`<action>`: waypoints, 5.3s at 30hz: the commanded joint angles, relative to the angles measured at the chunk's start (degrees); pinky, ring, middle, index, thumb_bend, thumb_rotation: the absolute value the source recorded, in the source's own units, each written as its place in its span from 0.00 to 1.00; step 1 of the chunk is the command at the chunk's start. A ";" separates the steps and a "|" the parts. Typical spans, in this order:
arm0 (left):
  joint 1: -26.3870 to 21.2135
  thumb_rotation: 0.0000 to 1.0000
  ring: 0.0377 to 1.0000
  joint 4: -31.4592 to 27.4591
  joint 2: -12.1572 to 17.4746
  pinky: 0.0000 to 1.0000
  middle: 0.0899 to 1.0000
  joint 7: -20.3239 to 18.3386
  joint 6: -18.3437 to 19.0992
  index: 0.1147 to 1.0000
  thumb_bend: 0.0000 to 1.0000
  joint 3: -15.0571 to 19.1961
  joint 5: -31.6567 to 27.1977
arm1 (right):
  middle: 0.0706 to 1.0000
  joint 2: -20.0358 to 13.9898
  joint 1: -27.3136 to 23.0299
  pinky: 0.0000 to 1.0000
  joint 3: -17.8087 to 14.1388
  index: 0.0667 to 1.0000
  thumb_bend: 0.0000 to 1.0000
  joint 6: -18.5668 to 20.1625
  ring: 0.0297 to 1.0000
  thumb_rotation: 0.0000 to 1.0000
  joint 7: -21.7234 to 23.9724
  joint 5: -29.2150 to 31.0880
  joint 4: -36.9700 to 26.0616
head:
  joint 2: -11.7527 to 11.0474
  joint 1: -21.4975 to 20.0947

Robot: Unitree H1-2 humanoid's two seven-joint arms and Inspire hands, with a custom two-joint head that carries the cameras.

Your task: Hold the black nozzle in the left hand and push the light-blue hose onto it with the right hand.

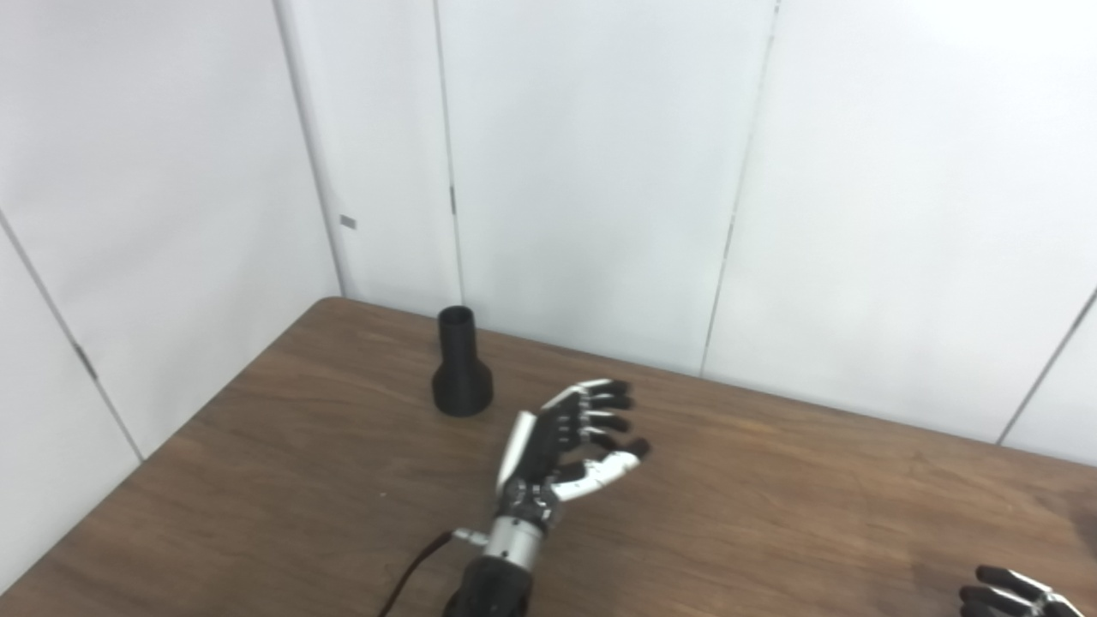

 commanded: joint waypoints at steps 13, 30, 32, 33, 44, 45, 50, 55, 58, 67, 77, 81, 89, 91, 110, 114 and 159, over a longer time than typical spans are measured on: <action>5.10 0.13 0.70 -11.95 8.48 0.64 0.71 5.65 7.32 0.70 0.65 9.00 2.67 | 0.53 -1.31 -2.19 0.30 -0.44 0.57 0.78 -2.40 0.38 0.39 0.81 1.22 1.79 | 0.24 1.47; 0.27 0.28 0.90 -14.47 13.81 0.86 0.92 7.01 19.54 0.95 0.79 10.47 7.86 | 0.51 -1.99 -2.21 0.29 -0.62 0.56 0.80 -1.02 0.39 0.39 0.88 1.70 1.76 | 1.39 2.22; -0.72 0.29 0.92 -14.07 15.06 0.87 0.95 6.34 21.22 0.98 0.82 9.64 9.15 | 0.51 -1.88 -2.17 0.28 -0.70 0.56 0.80 -0.91 0.39 0.39 0.86 1.91 1.59 | 1.39 2.22; -1.42 0.29 0.93 -13.69 15.88 0.88 0.96 5.95 22.45 0.99 0.82 9.16 9.83 | 0.51 -1.77 -2.16 0.28 -0.83 0.56 0.81 -0.87 0.38 0.39 0.86 2.23 1.54 | 1.39 2.22; -6.21 0.35 0.96 -9.82 20.97 0.81 1.00 3.67 32.99 1.00 0.97 4.78 15.66 | 0.49 -1.77 -1.91 0.28 -0.87 0.54 0.85 0.09 0.38 0.40 0.52 2.18 0.71 | 2.25 2.17; -6.60 0.35 0.96 -9.30 21.36 0.81 1.00 3.18 33.76 1.00 0.97 4.35 15.82 | 0.49 -1.79 -1.90 0.28 -0.83 0.54 0.85 0.10 0.38 0.40 0.53 2.09 0.68 | 2.33 2.09; -7.69 0.37 0.99 -6.97 22.92 0.87 1.00 1.14 35.23 1.00 1.00 2.78 16.18 | 0.49 -1.73 -1.78 0.28 -0.91 0.55 0.84 -0.11 0.38 0.40 0.99 2.89 0.54 | 2.43 1.88; -8.40 0.39 1.00 -4.50 23.64 0.87 1.00 0.63 34.88 1.00 1.00 1.77 16.11 | 0.49 -1.92 -1.56 0.28 -0.82 0.55 0.85 -0.30 0.37 0.41 1.01 2.63 0.38 | 2.46 1.68; -8.85 0.39 1.00 -2.84 23.80 0.87 1.00 0.61 34.13 1.00 1.00 1.36 15.89 | 0.49 -1.95 -1.42 0.28 -0.89 0.54 0.85 -0.46 0.37 0.41 1.08 2.74 0.28 | 2.57 1.54; -10.11 0.42 1.00 1.63 23.79 0.85 1.00 1.83 31.73 1.00 1.00 -0.44 16.59 | 0.48 -1.82 -0.77 0.28 -0.95 0.53 0.88 0.52 0.38 0.42 0.70 2.34 -0.71 | 3.06 1.05; -11.17 0.40 0.99 5.06 22.99 0.87 0.98 2.18 29.64 0.98 1.00 -2.21 16.12 | 0.49 -1.63 -0.05 0.29 -0.90 0.53 0.87 2.01 0.38 0.42 0.10 1.22 -2.27 | 3.64 0.47; -11.61 0.41 0.99 6.48 23.07 0.91 0.97 2.11 28.36 0.97 1.00 -3.14 16.11 | 0.50 -1.42 0.16 0.29 -0.77 0.54 0.88 2.33 0.39 0.43 -0.22 0.67 -2.71 | 3.74 0.14; -12.49 0.39 0.94 8.45 23.22 0.88 0.95 1.43 28.28 0.93 1.00 -4.18 16.15 | 0.52 -1.04 0.66 0.30 -0.46 0.56 0.81 2.93 0.40 0.40 -0.31 0.43 -3.84 | 4.12 -0.35; -12.84 0.40 0.94 9.16 23.16 0.88 0.94 1.50 28.23 0.92 1.00 -4.50 16.28 | 0.52 -0.93 0.80 0.30 -0.32 0.56 0.80 3.23 0.40 0.40 -0.63 -0.15 -4.27 | 4.12 -0.53; -19.02 0.36 0.94 25.73 21.79 0.86 0.93 7.95 24.00 0.91 0.98 -5.47 16.75 | 0.55 0.24 3.00 0.33 -0.27 0.61 0.64 7.41 0.43 0.31 -0.89 -0.70 -10.27 | 4.98 -1.72; -19.19 0.31 0.89 27.32 21.01 0.77 0.89 8.76 21.68 0.89 0.95 -4.53 14.88 | 0.56 0.61 3.68 0.32 -0.65 0.61 0.61 8.63 0.43 0.28 -0.78 0.58 -12.06 | 5.77 -2.00; -9.31 0.00 0.35 23.51 16.57 0.32 0.40 6.35 -9.47 0.47 0.50 -25.72 22.22 | 0.60 1.21 0.97 0.36 1.16 0.70 0.43 3.54 0.49 0.00 0.70 2.54 -9.01 | 12.30 -18.46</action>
